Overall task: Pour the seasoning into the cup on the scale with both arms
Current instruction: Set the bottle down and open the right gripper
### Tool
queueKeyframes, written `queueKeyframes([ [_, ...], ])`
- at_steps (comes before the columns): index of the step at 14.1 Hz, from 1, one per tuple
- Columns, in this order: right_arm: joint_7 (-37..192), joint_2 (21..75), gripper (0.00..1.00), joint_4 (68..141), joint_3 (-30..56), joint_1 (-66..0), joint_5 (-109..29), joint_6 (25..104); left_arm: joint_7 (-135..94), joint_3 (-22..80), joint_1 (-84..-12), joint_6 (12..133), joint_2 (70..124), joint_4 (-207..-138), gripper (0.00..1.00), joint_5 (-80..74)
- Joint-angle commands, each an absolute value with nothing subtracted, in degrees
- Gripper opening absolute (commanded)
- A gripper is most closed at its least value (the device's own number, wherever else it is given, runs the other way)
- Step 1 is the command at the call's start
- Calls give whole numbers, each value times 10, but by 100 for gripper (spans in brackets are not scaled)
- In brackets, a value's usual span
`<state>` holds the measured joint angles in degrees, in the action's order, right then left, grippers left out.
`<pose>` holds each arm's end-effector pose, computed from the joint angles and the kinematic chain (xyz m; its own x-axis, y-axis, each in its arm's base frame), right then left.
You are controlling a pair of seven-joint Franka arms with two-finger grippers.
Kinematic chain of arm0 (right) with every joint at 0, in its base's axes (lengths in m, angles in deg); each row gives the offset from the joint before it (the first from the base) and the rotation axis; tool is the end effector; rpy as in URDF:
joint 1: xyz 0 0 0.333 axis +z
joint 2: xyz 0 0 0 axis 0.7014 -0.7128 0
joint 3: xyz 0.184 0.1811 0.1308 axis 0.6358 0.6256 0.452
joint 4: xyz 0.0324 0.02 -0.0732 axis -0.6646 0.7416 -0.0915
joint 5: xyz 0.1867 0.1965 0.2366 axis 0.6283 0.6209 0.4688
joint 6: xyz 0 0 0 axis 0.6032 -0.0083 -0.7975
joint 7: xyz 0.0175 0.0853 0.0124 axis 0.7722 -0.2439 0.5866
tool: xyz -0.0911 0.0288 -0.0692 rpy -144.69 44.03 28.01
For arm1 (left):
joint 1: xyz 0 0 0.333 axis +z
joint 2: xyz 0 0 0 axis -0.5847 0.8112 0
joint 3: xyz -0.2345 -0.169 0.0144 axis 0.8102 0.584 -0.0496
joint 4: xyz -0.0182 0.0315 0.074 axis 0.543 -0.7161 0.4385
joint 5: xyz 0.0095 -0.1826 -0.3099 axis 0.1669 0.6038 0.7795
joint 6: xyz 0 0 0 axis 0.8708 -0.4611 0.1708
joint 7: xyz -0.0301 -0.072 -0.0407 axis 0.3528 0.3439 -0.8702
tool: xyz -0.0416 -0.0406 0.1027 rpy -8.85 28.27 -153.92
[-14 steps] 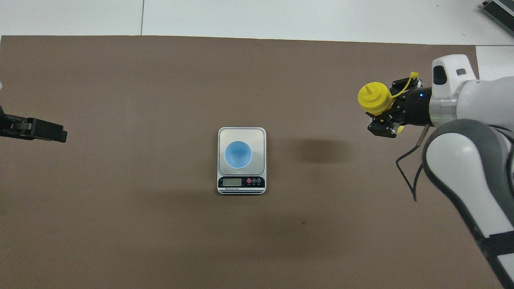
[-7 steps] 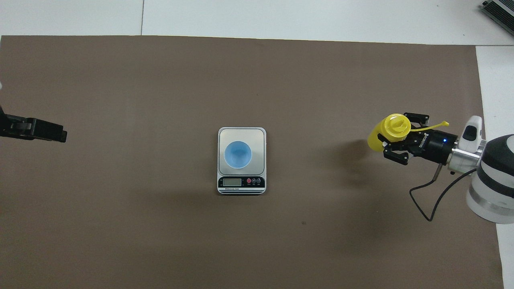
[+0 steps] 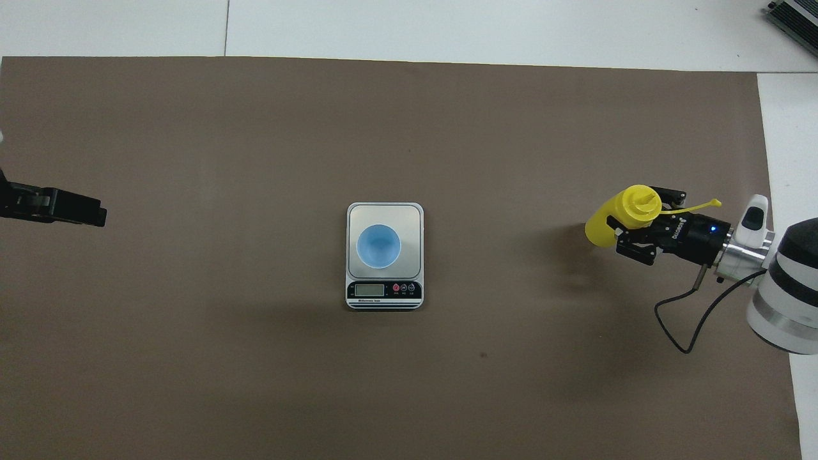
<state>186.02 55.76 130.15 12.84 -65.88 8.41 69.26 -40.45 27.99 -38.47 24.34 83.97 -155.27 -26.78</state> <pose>0.5042 -0.0747 0.3075 0.4223 0.2960 0.8568 0.7886 -0.5860 -0.1862 0.5032 -0.0451 0.6006 0.9878 -0.1536 0.0238 -0.1543 -0.9876 0.0283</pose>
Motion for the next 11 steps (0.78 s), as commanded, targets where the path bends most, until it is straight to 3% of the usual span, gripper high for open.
queueKeyframes([
  [1, 1884, 550, 2, 1299, 136, -681, 111, 675, -407, 284, -378, 238, 825, -1566, 100, -274],
  [2, 1883, 550, 47, 1298, 136, -682, 111, 674, -407, 284, -378, 238, 825, -1566, 100, -274],
  [3, 1879, 550, 99, 1298, 135, -684, 113, 675, -407, 284, -378, 238, 825, -1566, 100, -274],
  [11, 1885, 551, 100, 1301, 134, -693, 106, 673, -408, 284, -378, 238, 825, -1566, 100, -274],
])
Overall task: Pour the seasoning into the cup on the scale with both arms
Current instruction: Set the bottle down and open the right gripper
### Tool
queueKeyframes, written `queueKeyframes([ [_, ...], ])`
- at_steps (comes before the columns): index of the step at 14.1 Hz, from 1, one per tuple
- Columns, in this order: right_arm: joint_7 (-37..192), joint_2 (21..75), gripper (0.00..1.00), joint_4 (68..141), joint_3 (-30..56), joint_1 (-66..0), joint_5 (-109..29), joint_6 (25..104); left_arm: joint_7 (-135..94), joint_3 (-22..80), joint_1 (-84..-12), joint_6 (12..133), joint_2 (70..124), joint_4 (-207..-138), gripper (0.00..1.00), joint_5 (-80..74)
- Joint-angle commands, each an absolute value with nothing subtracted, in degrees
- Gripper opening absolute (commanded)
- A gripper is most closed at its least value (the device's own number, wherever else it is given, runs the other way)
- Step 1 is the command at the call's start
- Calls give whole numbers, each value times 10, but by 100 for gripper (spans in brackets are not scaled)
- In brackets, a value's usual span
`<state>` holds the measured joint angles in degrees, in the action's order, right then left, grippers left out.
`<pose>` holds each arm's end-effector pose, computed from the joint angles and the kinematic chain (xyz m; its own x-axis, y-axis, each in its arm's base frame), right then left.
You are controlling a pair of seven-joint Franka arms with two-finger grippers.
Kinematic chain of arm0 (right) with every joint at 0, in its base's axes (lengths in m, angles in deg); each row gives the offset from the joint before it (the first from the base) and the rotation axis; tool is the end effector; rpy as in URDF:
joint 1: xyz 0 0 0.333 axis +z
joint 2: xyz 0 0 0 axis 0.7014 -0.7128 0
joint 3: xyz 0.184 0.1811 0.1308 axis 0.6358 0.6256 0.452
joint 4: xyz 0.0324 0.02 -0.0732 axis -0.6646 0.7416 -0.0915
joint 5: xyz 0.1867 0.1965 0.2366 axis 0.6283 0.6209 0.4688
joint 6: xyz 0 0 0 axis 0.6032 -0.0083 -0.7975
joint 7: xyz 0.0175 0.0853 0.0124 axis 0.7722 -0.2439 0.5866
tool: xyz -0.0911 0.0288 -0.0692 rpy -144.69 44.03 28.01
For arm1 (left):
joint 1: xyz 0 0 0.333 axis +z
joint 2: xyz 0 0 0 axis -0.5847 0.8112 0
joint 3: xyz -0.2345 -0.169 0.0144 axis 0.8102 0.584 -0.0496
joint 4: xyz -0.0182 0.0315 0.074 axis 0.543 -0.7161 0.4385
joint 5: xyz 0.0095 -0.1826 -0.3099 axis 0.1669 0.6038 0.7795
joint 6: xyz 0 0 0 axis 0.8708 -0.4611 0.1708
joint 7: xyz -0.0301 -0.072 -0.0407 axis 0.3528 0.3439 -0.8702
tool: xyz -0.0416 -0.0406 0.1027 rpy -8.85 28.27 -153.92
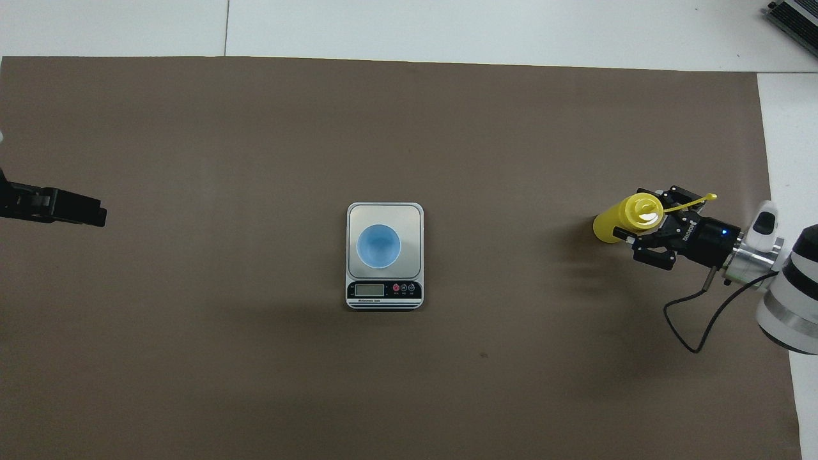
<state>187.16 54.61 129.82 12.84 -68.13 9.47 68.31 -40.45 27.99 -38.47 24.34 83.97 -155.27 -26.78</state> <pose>0.5026 -0.0924 0.3009 0.4265 0.2639 0.8652 0.7704 -0.6071 -0.1946 0.5032 -0.0451 0.6006 0.9878 -0.1536 0.0238 -0.1543 -0.9876 0.0283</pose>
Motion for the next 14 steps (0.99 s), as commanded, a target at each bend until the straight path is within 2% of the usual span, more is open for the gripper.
queueKeyframes([
  [1, 1886, 553, 100, 1303, 133, -695, 101, 674, -408, 284, -378, 238, 825, -1566, 100, -274],
  [8, 1883, 564, 100, 1295, 129, -758, -106, 671, -407, 284, -378, 238, 825, -1566, 100, -274],
  [14, 1781, 588, 100, 1201, 119, -764, -365, 681, -408, 284, -378, 238, 825, -1566, 100, -274],
])
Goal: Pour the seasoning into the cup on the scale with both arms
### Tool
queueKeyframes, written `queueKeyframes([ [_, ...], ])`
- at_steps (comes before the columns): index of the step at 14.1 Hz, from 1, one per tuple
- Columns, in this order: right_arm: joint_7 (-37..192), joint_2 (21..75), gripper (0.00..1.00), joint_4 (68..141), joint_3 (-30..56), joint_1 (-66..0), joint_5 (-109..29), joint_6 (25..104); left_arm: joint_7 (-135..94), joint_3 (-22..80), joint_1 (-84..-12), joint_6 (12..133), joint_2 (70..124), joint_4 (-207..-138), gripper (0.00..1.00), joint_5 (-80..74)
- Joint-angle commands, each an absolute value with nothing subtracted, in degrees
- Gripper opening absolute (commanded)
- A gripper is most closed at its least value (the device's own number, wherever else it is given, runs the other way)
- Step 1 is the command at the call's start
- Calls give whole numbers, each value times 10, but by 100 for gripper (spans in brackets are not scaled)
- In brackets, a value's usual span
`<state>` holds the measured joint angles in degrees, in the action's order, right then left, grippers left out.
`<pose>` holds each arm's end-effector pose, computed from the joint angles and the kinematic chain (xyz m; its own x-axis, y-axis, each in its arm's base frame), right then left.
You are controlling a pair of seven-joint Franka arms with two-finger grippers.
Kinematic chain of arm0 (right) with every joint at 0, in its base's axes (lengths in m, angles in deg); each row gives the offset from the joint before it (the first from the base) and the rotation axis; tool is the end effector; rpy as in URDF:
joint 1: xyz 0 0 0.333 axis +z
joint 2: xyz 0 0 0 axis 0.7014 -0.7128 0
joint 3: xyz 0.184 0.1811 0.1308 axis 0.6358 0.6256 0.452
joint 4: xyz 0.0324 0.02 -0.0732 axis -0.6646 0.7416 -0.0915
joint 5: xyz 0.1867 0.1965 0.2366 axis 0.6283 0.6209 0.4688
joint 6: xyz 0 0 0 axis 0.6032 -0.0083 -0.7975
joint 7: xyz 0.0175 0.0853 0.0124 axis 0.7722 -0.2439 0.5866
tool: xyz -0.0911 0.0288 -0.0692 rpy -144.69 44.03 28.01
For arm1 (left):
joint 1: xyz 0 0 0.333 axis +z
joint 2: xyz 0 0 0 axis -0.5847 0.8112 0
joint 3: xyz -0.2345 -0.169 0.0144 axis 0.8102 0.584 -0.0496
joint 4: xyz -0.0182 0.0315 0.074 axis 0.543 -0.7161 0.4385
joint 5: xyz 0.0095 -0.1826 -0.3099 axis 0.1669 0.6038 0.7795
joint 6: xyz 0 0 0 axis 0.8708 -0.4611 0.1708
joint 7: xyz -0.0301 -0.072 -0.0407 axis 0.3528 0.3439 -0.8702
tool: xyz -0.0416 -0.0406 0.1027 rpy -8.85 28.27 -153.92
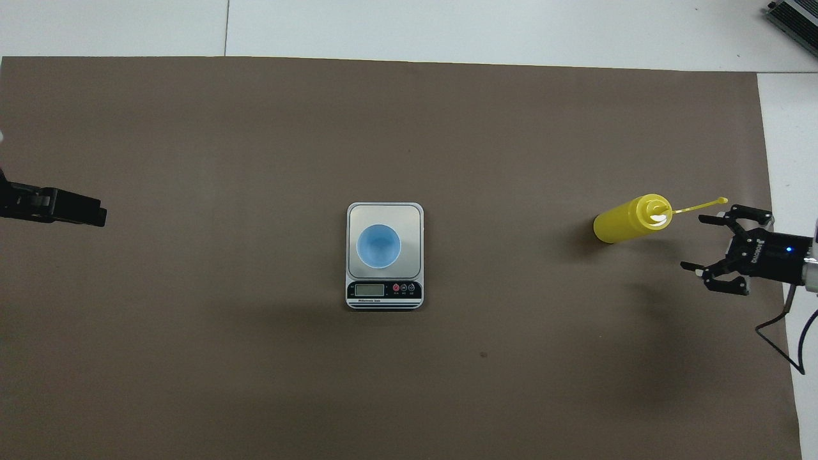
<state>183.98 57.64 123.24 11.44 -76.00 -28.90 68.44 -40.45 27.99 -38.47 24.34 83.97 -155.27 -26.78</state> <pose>0.4836 -0.1940 0.3490 0.3424 0.7417 0.5767 0.9010 -0.4333 0.0224 0.5032 -0.0451 0.6006 0.9878 -0.1536 0.0238 -0.1543 -0.9876 0.0283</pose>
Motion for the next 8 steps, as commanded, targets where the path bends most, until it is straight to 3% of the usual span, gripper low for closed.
queueKeyframes([
  [1, 1736, 599, 100, 1199, 119, -764, -399, 680, -407, 284, -378, 238, 825, -1566, 100, -274],
  [8, 1434, 677, 100, 1197, 126, -711, -529, 671, -407, 284, -378, 238, 825, -1566, 100, -274],
])
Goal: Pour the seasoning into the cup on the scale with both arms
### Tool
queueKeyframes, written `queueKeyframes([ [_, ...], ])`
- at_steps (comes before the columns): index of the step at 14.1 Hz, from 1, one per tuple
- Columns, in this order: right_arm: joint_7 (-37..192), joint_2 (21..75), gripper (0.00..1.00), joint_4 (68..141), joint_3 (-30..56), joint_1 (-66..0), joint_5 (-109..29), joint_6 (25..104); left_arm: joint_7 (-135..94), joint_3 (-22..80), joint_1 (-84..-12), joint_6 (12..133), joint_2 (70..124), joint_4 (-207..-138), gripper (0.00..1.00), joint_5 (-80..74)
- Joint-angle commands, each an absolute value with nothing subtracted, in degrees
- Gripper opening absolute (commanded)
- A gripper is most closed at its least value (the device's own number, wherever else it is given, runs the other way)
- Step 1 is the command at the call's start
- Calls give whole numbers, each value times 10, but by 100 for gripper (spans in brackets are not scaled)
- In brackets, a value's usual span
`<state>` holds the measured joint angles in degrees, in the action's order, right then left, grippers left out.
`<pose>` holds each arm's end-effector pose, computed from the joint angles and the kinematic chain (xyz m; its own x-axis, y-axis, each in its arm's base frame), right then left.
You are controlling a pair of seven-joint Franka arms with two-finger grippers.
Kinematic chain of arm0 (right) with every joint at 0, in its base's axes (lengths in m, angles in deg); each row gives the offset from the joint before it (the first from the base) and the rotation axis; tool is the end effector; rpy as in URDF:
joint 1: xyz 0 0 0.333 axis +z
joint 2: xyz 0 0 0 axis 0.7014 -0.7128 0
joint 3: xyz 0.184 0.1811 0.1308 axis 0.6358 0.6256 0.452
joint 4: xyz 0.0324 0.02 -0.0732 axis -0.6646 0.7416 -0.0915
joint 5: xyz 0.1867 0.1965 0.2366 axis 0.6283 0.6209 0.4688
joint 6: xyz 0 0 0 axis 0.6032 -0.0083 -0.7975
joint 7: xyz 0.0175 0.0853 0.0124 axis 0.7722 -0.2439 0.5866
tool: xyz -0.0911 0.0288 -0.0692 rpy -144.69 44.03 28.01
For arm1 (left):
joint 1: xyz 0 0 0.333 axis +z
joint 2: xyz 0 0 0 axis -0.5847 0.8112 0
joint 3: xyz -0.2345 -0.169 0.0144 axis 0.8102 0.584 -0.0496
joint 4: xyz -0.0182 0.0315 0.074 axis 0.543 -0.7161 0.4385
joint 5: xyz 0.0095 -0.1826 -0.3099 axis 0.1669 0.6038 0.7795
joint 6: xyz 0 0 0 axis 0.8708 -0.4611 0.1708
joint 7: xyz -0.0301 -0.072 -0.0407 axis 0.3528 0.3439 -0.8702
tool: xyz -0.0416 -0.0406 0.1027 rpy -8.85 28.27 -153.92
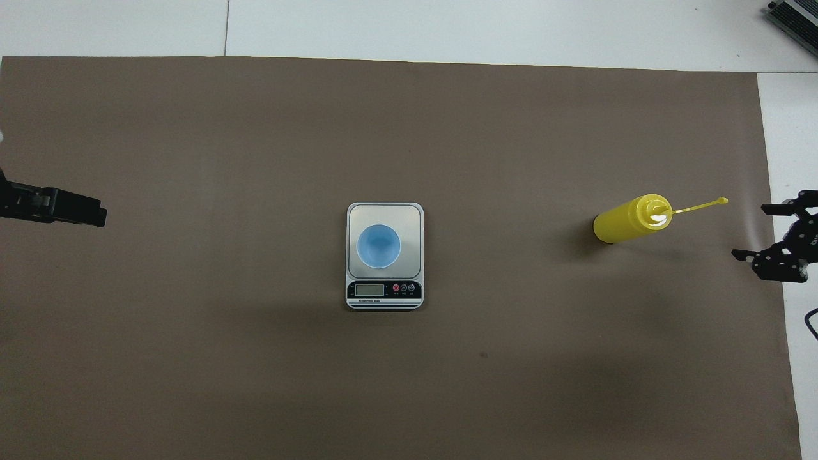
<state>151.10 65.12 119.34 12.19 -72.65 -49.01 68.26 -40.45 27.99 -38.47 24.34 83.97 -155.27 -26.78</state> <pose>0.4921 -0.1742 0.4367 0.6094 0.7217 0.3282 0.7638 -0.6455 0.0013 0.5032 -0.0451 0.6006 0.9878 -0.1536 0.0238 -0.1543 -0.9876 0.0283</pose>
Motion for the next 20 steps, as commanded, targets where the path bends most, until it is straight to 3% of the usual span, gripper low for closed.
queueKeyframes([
  [1, 1390, 687, 100, 1197, 126, -696, -546, 666, -407, 284, -378, 238, 825, -1566, 100, -274],
  [7, 1146, 700, 100, 1147, 128, -635, -569, 583, -407, 284, -378, 238, 825, -1566, 100, -274],
  [11, 984, 698, 100, 1118, 130, -583, -624, 575, -408, 284, -378, 238, 825, -1566, 100, -274],
  [20, 717, 682, 100, 996, 134, -468, -709, 486, -407, 284, -378, 238, 825, -1566, 100, -274],
])
